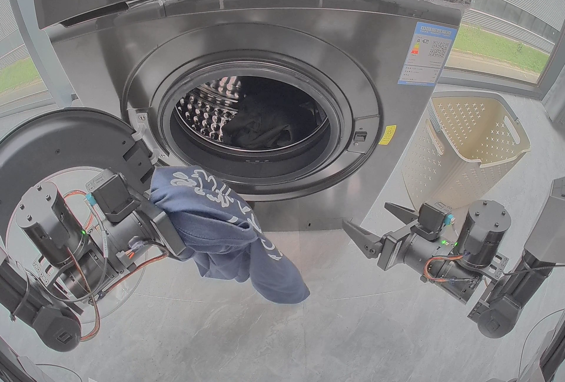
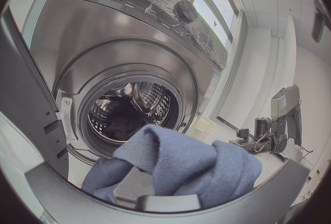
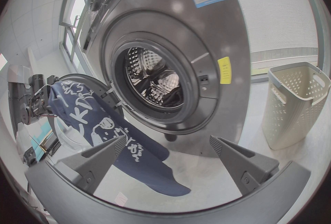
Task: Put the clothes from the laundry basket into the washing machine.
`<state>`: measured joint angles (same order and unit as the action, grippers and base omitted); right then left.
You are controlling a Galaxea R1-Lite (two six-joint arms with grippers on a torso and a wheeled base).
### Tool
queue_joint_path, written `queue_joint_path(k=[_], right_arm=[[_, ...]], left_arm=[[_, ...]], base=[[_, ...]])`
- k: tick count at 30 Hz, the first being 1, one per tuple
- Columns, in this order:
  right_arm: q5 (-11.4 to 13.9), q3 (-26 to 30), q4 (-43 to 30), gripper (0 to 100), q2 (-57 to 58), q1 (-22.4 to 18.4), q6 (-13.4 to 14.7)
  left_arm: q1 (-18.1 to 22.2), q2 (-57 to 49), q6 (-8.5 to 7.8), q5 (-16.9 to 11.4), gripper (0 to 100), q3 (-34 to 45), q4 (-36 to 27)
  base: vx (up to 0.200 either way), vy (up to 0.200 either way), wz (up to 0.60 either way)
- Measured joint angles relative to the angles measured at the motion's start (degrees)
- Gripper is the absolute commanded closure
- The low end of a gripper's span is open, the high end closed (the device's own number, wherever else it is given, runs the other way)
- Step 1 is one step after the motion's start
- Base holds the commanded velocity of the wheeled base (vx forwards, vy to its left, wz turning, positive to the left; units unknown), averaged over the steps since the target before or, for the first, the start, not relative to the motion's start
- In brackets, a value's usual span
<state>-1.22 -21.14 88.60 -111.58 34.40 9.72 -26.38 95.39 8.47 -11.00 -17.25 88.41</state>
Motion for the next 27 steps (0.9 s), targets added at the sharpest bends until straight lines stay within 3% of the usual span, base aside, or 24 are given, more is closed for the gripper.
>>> queue_joint_path(k=[4, 16, 22, 27], right_arm=[[0.0, 1.7, 0.0, 0, 0.4, -1.5, -0.2], [0.1, 5.7, 0.0, 0, -1.0, -1.1, -0.3], [0.2, 5.9, 0.0, 0, -1.3, -0.9, -0.2], [0.2, 5.9, 0.0, 0, -1.4, -0.5, -0.2]], left_arm=[[0.0, 0.1, -0.93, 0.0, 100, 0.8, 0.0], [-0.2, 1.4, -2.49, -0.1, 100, 1.7, 0.1], [-0.7, 2.2, -3.33, -0.1, 100, 1.8, 0.1], [-0.9, 2.8, -3.36, -0.1, 100, 1.9, 0.1]], base=[[0.0, 0.0, 0.0], [0.2, 0.0, 0.0], [0.0, 0.0, 0.0], [0.0, 0.2, 0.0]])
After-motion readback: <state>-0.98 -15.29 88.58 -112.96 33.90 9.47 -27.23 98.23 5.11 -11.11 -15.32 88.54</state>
